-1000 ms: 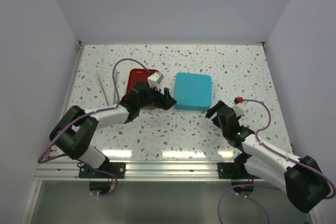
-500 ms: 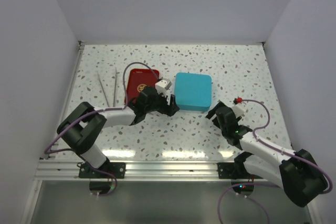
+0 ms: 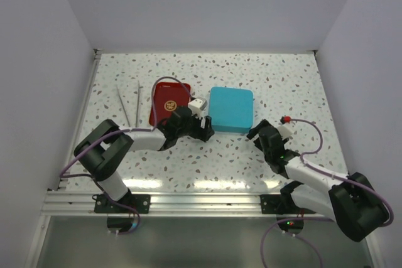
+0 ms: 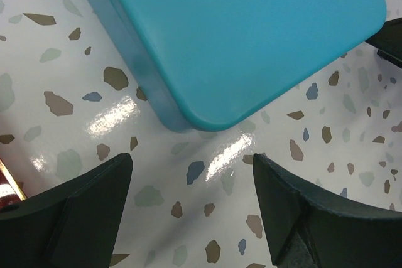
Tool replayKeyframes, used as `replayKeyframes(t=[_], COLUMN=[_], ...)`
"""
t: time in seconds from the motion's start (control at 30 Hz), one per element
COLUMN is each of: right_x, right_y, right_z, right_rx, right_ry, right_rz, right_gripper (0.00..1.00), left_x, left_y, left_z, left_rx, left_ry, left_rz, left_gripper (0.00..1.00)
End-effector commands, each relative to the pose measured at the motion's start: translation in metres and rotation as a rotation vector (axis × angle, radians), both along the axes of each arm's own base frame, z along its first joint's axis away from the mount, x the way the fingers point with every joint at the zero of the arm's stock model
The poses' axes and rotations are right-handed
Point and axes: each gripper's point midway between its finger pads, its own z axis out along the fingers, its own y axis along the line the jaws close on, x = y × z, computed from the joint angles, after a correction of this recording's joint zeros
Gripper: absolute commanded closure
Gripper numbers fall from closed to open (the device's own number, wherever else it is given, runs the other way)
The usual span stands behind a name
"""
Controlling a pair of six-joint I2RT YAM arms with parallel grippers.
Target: Pack the chocolate
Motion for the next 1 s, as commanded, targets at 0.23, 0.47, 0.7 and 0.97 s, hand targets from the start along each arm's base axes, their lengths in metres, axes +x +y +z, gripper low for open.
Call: replayKeyframes(t=[0.23,0.47,0.7,0.97], right_x=[0.017,0.019,0.019,0.023], right_y=[-0.002,0.0,-0.002,-0.002], right_z=[0.007,0.005,0.015,0.023], right_rx=[0.024,0.037,0.035,0.032], right_ry=[-0.081,-0.084,-0.104,-0.12], right_rz=[-0.046,-0.047,-0.046,-0.046], right_gripper=[0.17,0.17,0.17,0.16], left_x=[0.016,0.022,0.025,0.031], left_y=[-0.002,-0.002,-0.004,-0.008], left_z=[0.005,0.002,0.003,0.002], left_rx=[0.032,0.047,0.047,0.057], left_ry=[-0.049,-0.044,-0.047,-0.044], left_rz=[0.033,0.054,0.057,0.058], left_gripper=[0.17,0.16,0.16,0.16])
